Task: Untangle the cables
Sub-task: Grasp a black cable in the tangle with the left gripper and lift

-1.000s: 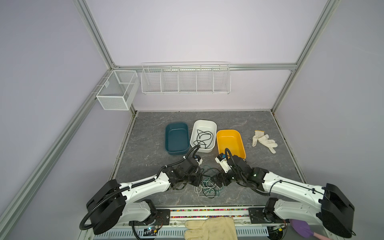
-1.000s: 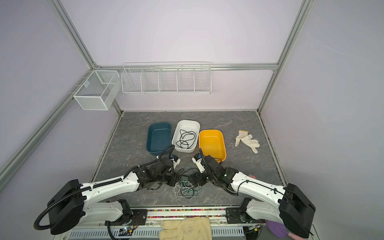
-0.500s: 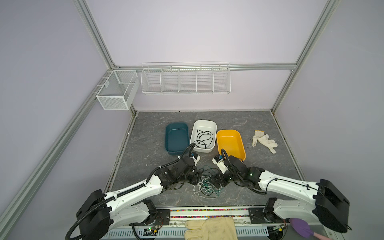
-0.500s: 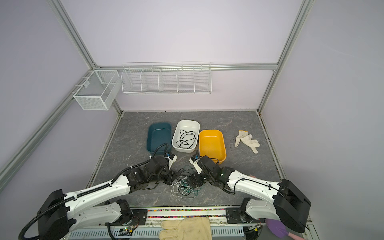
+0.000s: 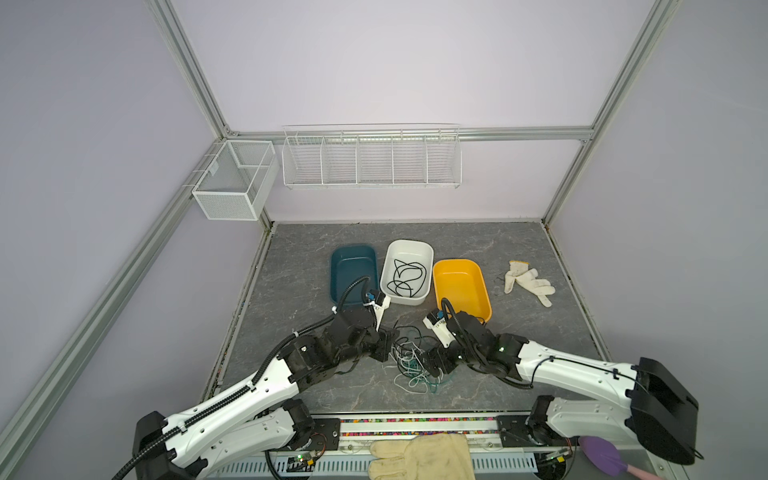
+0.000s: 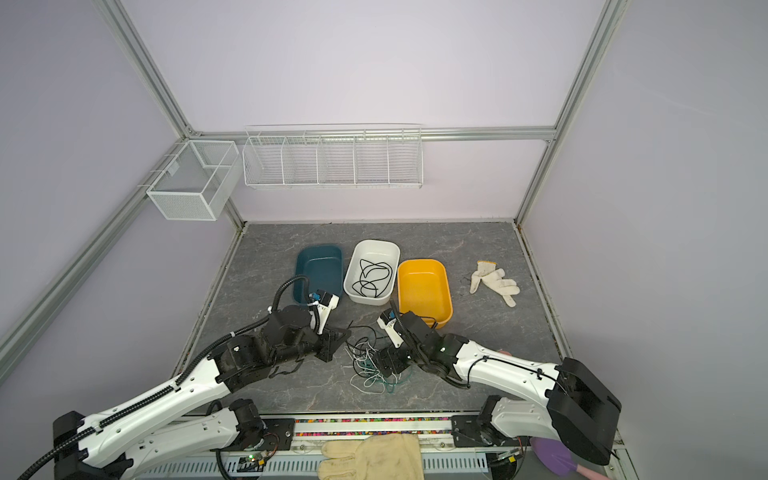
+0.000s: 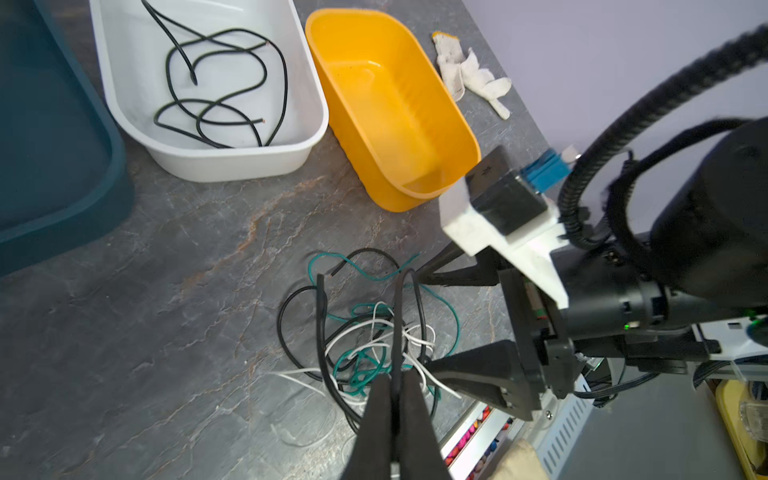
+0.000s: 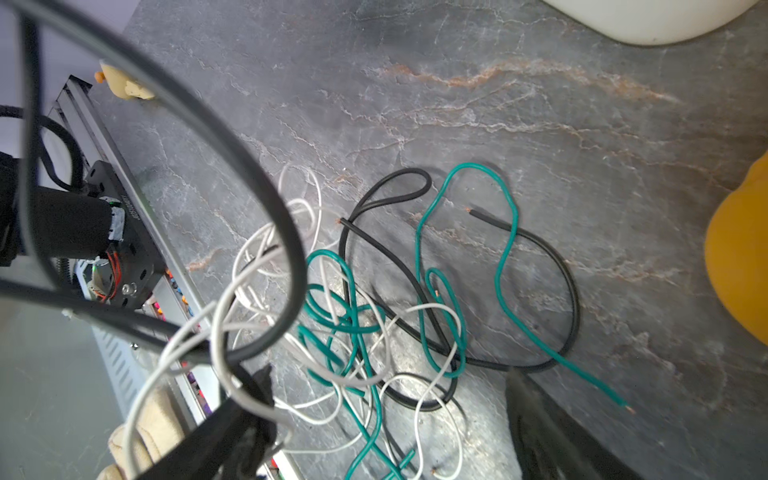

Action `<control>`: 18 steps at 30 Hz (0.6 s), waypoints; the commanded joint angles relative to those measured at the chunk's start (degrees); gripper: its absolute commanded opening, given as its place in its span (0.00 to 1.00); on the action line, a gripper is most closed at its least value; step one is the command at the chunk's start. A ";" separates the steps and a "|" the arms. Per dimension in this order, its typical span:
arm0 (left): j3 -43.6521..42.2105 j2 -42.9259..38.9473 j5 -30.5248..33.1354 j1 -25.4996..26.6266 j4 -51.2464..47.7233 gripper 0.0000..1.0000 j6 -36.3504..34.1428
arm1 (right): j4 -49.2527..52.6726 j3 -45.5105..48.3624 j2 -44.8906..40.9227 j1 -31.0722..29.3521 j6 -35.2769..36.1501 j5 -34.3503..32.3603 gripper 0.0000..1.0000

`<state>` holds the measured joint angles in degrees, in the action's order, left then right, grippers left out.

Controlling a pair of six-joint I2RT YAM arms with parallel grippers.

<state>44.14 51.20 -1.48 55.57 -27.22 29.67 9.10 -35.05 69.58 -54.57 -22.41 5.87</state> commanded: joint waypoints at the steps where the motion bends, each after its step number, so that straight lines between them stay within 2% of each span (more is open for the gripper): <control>1: 3.90 -1.79 2.81 0.24 -3.51 0.00 -0.57 | -0.57 -0.92 0.14 -0.73 1.12 0.29 0.89; 18: 20.71 -3.08 6.41 0.24 -11.93 0.00 0.00 | -1.02 -1.51 1.60 -2.21 1.87 0.38 0.94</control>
<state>61.82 48.58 3.22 55.57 -36.51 29.54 8.25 -35.55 70.50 -56.25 -21.78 6.04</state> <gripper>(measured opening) 0.049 0.936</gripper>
